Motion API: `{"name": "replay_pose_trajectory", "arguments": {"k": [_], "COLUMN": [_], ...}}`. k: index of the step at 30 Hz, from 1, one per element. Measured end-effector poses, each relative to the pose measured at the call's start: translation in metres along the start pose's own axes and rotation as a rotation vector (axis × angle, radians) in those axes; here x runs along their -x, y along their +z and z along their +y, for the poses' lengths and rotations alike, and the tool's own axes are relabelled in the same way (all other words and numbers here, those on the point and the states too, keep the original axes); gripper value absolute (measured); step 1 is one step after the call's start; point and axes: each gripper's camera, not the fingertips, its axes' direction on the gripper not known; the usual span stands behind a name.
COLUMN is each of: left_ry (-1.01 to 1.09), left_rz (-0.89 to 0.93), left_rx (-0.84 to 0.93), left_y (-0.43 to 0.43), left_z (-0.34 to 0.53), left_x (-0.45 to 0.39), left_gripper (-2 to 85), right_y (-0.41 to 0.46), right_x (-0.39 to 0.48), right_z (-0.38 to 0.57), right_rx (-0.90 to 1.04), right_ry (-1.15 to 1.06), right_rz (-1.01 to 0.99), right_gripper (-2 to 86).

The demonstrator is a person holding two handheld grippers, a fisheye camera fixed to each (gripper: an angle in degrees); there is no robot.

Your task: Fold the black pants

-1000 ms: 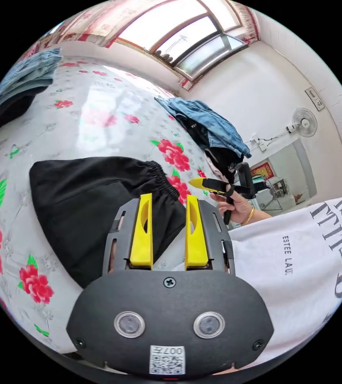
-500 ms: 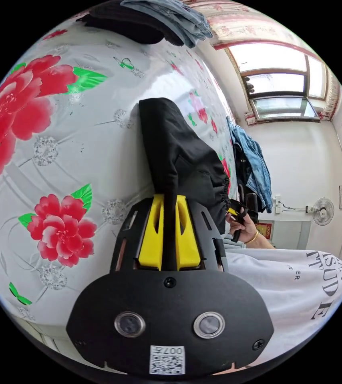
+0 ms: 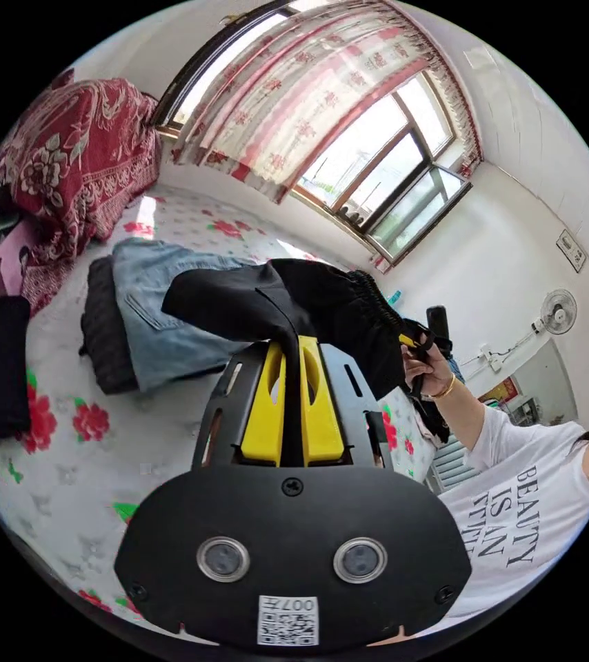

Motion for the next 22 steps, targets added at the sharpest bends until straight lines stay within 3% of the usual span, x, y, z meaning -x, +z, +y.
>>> {"name": "replay_pose_trajectory", "arguments": {"k": [3,6,10,14,18,20,21,22], "left_ry": [-0.081,-0.137,-0.124,-0.089,0.021,0.075,0.086,0.092], "left_rz": [-0.235,-0.426,-0.496,-0.595,-0.539,-0.524,-0.534,-0.547], "left_rx": [0.023,0.086,0.116,0.278,0.503,0.57,0.624,0.649], "left_y": [0.019,0.046,0.068,0.098,0.143,0.168,0.187,0.197], "left_z": [-0.031,-0.004,0.084,0.194,0.254,0.265,0.268,0.269], "left_x": [0.039,0.063,0.052,-0.008,-0.094,-0.126,-0.143,-0.151], "left_gripper": [8.6,11.0,11.1,10.1,10.4,10.6,10.6,10.6], "right_y": [0.055,0.1,0.136,0.13,0.093,0.089,0.08,0.081], "right_x": [-0.006,-0.017,-0.023,-0.014,0.014,0.013,0.022,0.022], "right_z": [-0.037,-0.017,0.076,0.23,0.33,0.357,0.365,0.369], "right_rx": [-0.032,0.039,0.272,0.569,0.738,0.813,0.653,0.642], "right_ry": [0.026,-0.006,-0.131,-0.214,-0.235,-0.148,-0.141,-0.11], "right_rz": [0.174,0.321,0.478,0.731,0.905,0.869,0.858,0.856], "right_gripper": [5.5,6.4,6.9,7.2,7.4,7.5,7.7,7.8]}}
